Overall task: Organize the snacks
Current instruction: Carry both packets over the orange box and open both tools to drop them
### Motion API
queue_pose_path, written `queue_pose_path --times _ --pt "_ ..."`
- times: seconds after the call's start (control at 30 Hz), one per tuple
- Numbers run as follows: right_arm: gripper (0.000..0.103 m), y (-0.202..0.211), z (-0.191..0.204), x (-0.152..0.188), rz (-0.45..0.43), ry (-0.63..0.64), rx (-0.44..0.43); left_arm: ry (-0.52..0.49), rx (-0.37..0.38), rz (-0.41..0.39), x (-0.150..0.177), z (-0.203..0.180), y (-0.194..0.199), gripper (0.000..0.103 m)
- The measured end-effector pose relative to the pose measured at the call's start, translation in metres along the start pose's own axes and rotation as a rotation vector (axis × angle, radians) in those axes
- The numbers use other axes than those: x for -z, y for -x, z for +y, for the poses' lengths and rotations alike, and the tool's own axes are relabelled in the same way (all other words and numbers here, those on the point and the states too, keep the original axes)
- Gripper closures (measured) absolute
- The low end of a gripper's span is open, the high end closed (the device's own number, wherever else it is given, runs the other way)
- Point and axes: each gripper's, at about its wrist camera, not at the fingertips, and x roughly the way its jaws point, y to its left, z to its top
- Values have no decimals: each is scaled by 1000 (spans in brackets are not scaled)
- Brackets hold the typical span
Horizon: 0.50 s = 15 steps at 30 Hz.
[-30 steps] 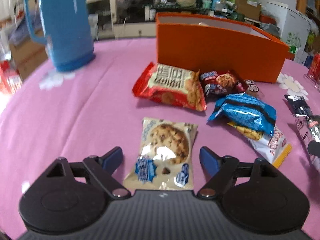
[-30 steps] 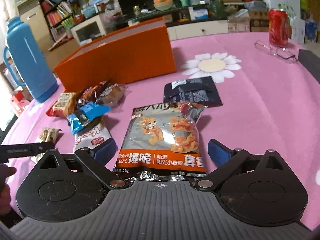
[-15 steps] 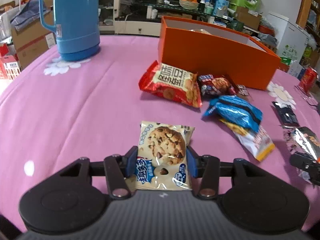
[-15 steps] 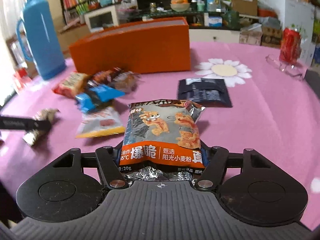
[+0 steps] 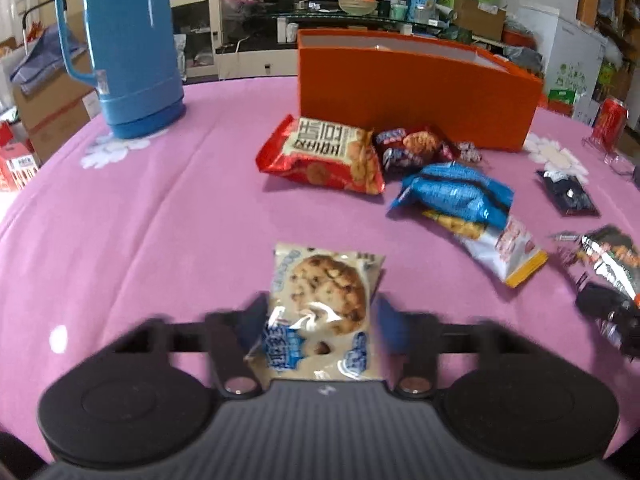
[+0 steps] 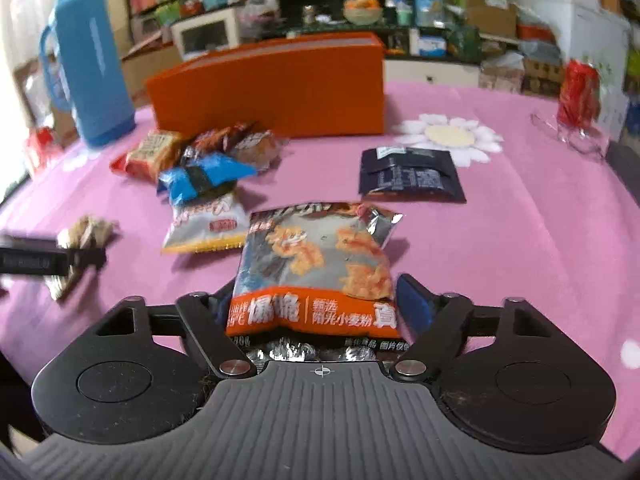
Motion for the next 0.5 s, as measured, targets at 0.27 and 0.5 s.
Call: queue_pose_path --times 0.27,0.5 --pt "49 32 -20 -49 -115 -101 -130 111 127 -117 -68 22 20 55" --pt "49 -3 -36 -175 -283 -6 -108 83 162 -237 -184 10 -14 55"
